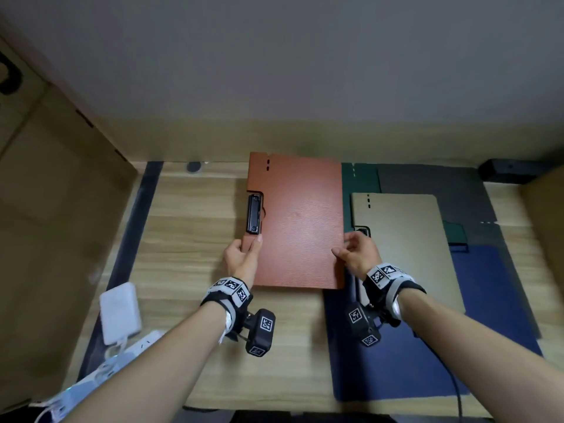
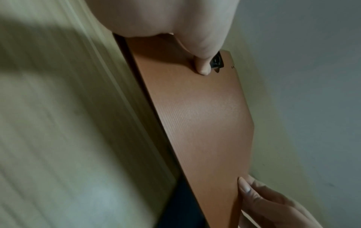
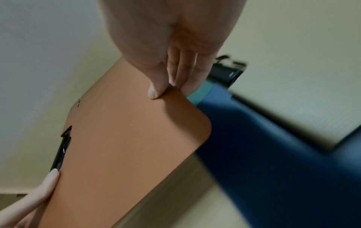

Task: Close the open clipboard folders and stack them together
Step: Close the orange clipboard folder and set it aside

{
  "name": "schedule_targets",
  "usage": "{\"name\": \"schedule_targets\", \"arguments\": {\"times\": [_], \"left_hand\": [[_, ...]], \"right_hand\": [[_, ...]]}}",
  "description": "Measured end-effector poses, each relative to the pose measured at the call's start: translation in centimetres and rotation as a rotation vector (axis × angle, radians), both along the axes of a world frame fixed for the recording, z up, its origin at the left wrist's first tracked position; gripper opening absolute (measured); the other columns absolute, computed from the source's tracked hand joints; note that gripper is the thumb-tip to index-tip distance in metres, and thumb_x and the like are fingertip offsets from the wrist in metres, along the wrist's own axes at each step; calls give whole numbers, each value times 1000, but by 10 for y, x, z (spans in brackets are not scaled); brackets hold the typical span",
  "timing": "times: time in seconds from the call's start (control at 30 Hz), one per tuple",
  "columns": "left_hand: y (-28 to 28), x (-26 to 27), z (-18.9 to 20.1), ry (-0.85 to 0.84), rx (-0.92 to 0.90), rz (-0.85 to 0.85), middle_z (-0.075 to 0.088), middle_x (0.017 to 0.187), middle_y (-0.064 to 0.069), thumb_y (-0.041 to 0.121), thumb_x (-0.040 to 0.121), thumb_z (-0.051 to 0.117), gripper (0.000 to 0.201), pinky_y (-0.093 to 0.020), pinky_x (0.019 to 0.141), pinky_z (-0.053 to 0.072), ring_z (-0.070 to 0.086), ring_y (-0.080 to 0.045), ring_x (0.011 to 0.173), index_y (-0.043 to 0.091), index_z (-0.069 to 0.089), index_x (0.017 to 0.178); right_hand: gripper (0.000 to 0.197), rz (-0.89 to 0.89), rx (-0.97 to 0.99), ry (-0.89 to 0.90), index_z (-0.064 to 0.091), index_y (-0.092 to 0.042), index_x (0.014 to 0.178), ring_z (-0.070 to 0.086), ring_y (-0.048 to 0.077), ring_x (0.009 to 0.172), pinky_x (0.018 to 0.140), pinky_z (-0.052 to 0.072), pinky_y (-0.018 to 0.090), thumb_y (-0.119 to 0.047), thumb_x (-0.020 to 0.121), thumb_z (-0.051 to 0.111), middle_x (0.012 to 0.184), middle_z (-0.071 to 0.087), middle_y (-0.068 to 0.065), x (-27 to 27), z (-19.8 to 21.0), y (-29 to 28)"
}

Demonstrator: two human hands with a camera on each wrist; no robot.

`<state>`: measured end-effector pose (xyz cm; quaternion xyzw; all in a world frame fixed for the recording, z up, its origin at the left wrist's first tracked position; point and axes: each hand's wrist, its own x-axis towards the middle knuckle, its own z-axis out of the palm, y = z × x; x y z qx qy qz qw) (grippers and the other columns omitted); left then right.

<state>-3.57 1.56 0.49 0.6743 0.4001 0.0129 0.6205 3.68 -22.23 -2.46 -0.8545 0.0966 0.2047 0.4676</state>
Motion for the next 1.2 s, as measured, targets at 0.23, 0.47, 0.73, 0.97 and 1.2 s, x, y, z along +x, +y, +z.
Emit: {"name": "schedule_targets", "arguments": {"times": [0.23, 0.47, 0.73, 0.97, 1.2], "left_hand": [[-121, 19, -24, 87, -37, -265, 62, 88, 4, 18, 91, 63, 10, -36, 91, 50, 60, -19, 89, 20, 56, 85], [-193, 21, -60, 160, 31, -510, 71, 88, -8, 17, 90, 60, 3, -34, 69, 51, 64, -25, 79, 18, 61, 87], [-233, 1, -66, 139, 349, -437, 54, 75, 7, 30, 83, 68, 18, -24, 63, 40, 53, -16, 71, 16, 62, 93], [-240, 4, -65, 334, 413, -433, 53, 128, -5, 41, 74, 74, 68, -35, 95, 44, 55, -25, 119, 16, 48, 131], [-205, 16, -62, 413, -16, -380, 77, 90, -5, 60, 49, 77, 63, -41, 87, 58, 73, -24, 87, 9, 73, 87]], "right_hand": [[31, -140, -134, -25, 56, -11, 108, 58, 21, 86, 83, 46, 32, -8, 82, 72, 82, 58, -4, 8, 5, -142], [36, -161, -277, -15, 60, -9, 115, 62, 28, 103, 95, 47, 37, -12, 82, 73, 101, 64, 6, 7, -16, -228], [36, -121, -350, -55, 59, -7, 120, 60, 33, 109, 97, 45, 39, -15, 86, 65, 115, 65, 15, -2, -32, -246], [47, -126, -244, 20, 54, -7, 129, 60, 32, 113, 100, 45, 40, -15, 84, 69, 122, 64, 13, -8, -29, -240], [28, -134, -99, 259, 60, 0, 109, 61, 29, 98, 95, 47, 35, -5, 82, 68, 109, 67, 16, -2, -23, -223]]}}
